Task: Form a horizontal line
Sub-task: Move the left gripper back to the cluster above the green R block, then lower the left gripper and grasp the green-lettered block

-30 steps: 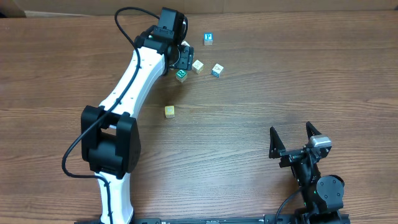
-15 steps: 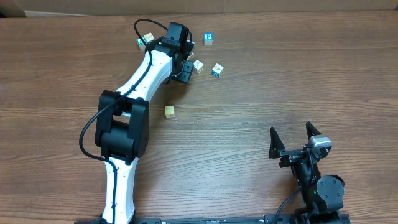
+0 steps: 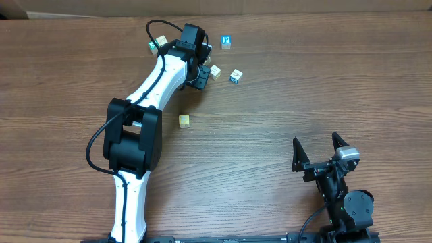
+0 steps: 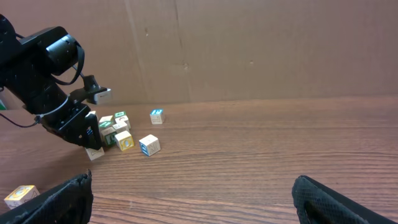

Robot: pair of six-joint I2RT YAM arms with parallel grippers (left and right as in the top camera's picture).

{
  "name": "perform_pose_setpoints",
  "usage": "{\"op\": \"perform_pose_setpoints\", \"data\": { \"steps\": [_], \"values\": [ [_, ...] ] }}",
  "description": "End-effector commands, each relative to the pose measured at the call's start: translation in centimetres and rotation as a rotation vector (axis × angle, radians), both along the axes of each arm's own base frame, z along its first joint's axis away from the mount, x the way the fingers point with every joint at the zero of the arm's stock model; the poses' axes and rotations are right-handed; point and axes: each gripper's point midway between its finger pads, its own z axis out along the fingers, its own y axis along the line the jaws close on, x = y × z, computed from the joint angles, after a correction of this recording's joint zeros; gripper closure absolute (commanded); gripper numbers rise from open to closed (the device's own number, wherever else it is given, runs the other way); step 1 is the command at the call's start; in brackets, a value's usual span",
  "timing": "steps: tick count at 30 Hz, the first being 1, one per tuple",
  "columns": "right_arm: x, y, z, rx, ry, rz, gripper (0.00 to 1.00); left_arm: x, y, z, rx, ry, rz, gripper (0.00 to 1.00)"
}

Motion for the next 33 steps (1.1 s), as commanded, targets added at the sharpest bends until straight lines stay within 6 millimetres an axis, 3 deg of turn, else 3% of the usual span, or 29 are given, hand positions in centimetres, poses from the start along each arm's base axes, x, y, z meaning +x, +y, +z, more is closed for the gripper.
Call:
{"op": "perform_pose_setpoints", "data": {
  "steps": [1,3,7,17,33],
  "values": [
    [0.0,0.0,-0.2,0.008,-0.003,0.002,0.00,-0.5,-0.7,-0.7,-0.004,0.017,-0.029,0.55],
    [0.0,0.0,-0.2,0.008,-0.003,0.002,0.00,-0.6,-0.7,-1.0,-0.004,0.017,-0.029,0.56],
    [0.0,0.0,-0.2,0.008,-0.003,0.002,0.00,-0.6,-0.7,-1.0,-0.007,0.017,-0.022,0.70],
    [0.0,0.0,-0.2,0.008,-0.003,0.002,0.00,-1.5,-0.4,-1.3,-0.051,0.073,0.149,0.71],
    [0.0,0.0,-0.2,0.008,-0.003,0.002,0.00,-4.7,0.6,-2.2,-0.008,0.208,0.207,0.71]
  ]
}}
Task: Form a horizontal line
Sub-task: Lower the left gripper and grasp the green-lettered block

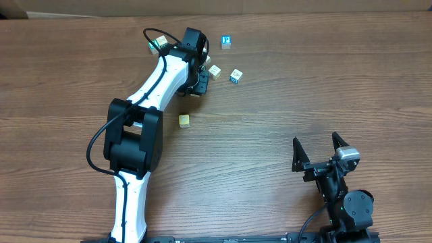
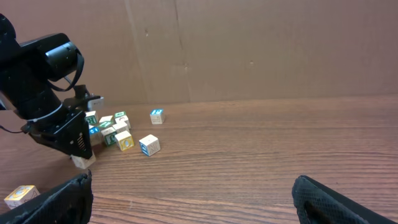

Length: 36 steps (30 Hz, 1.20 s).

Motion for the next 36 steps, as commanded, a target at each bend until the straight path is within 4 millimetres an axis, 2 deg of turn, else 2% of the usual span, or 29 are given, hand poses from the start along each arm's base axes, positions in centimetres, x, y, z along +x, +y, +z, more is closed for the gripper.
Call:
{"op": "perform_pose_setpoints", "data": {
  "steps": [1,5,11,17,32,36],
  "values": [
    [0.0,0.0,-0.1,0.008,-0.004,0.002,0.00,-1.6,0.0,-1.1,0.004,0.067,0.028,0.71],
    [0.0,0.0,-0.1,0.008,-0.004,0.002,0.00,-1.8,0.0,-1.1,0.008,0.074,0.028,0.68],
    [0.0,0.0,-0.1,0.008,-0.004,0.002,0.00,-1.2,-0.2,-1.0,0.002,0.049,0.028,0.52],
    [0.0,0.0,-0.1,0.008,-0.004,0.002,0.00,-0.9,-0.4,-0.9,-0.004,0.033,0.026,0.45],
    [0.0,0.0,-0.1,0.008,-0.004,0.002,0.00,-0.7,-0.2,-0.9,0.025,0.020,0.029,0.61],
    [0.0,0.0,-0.1,0.008,-0.004,0.002,0.00,-0.6,0.2,-0.9,0.040,0.012,0.083,0.62]
  ]
}}
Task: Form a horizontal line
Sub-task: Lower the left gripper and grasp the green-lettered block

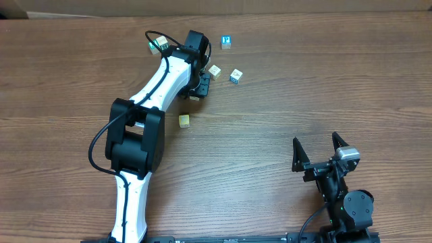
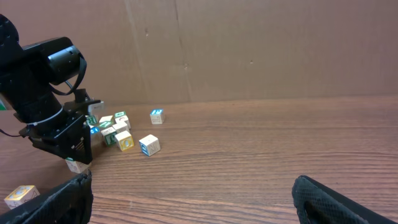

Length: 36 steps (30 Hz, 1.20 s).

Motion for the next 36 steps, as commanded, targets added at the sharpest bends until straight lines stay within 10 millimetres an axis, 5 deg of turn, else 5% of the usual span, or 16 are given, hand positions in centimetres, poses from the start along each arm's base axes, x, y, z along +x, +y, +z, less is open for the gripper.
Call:
{"op": "perform_pose_setpoints", "data": {
  "steps": [1,36],
  "values": [
    [0.00,0.02,-0.15,0.008,-0.004,0.002,0.00,-0.07,0.50,-0.59,0.032,-0.001,0.061,0.61],
    [0.00,0.02,-0.15,0.008,-0.004,0.002,0.00,0.73,0.49,0.38,0.032,-0.042,0.067,0.61]
  ]
}}
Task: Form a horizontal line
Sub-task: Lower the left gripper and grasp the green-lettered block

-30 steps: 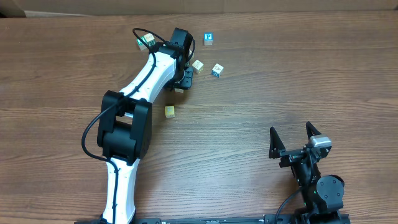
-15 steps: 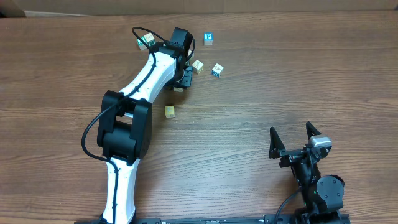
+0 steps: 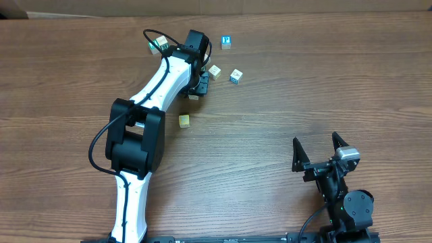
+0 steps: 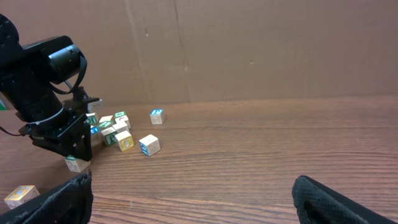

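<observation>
Small lettered wooden blocks lie at the far side of the table. My left gripper [image 3: 197,89] reaches there and stands low over a cream block [image 3: 194,96], seemingly shut on its top; in the right wrist view that cream block [image 4: 76,164] pokes out beneath the left gripper [image 4: 72,154]. Nearer, a yellow block [image 3: 184,120] lies alone. A yellow-faced block [image 3: 215,71], a blue-faced block [image 3: 235,75] and a blue block [image 3: 226,42] lie to the right. My right gripper [image 3: 320,148] is parked open and holds nothing, far from all blocks.
A cluster of several more blocks [image 4: 111,123] sits behind the left gripper, and one green-lettered block [image 3: 159,45] lies left of the arm. A brown cardboard wall [image 4: 249,50] closes the table's far edge. The left arm [image 3: 155,84] crosses the table's left half.
The left gripper and its cream block have barely shifted, a touch to the left in the right wrist view. The right gripper has not moved.
The left gripper was at the block cluster with a cream block under its fingers. Then it stood nearer the front with that block, away from the cluster. At the last two moments it sits low, above the lone yellow block. The right arm stayed parked throughout.
</observation>
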Robot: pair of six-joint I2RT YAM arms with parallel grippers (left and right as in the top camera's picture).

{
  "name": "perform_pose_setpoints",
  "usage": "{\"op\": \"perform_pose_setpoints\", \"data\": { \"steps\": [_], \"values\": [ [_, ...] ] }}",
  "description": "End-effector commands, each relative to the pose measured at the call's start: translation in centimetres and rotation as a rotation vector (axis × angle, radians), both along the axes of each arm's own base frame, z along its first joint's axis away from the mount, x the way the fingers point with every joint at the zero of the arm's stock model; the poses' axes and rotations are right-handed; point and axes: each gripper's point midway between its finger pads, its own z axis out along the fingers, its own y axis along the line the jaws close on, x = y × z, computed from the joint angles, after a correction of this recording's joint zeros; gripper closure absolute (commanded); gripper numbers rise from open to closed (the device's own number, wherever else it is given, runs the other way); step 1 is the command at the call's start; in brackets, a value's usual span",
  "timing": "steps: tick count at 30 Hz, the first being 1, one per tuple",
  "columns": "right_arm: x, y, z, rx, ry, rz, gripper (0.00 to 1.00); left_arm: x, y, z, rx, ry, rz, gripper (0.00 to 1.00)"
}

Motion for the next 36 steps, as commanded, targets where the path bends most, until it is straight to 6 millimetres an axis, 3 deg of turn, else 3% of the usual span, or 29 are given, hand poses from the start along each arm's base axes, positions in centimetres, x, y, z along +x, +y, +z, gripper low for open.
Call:
{"op": "perform_pose_setpoints", "data": {
  "steps": [1,13,20,23,28,31,36],
  "values": [
    [0.0,0.0,-0.1,0.008,-0.004,0.002,0.00,0.0,-0.1,0.2,-0.003,-0.007,0.020,0.61],
    [0.0,0.0,-0.1,0.008,-0.004,0.002,0.00,0.1,-0.1,1.1,-0.008,-0.022,0.019,0.59],
    [0.0,0.0,-0.1,0.008,-0.004,0.002,0.00,0.0,-0.1,1.5,-0.008,-0.022,0.020,0.63],
    [0.0,0.0,-0.1,0.008,-0.004,0.002,0.00,-0.1,0.0,1.4,-0.008,-0.019,0.023,0.70],
    [0.0,0.0,-0.1,0.008,-0.004,0.002,0.00,-0.1,0.0,1.6,-0.010,-0.020,0.027,0.72],
    [0.0,0.0,-0.1,0.008,-0.004,0.002,0.00,-0.2,0.0,2.5,-0.014,-0.030,0.031,0.74],
    [0.0,0.0,-0.1,0.008,-0.004,0.002,0.00,-0.1,0.0,6.6,-0.046,-0.097,0.055,0.74]
  ]
}}
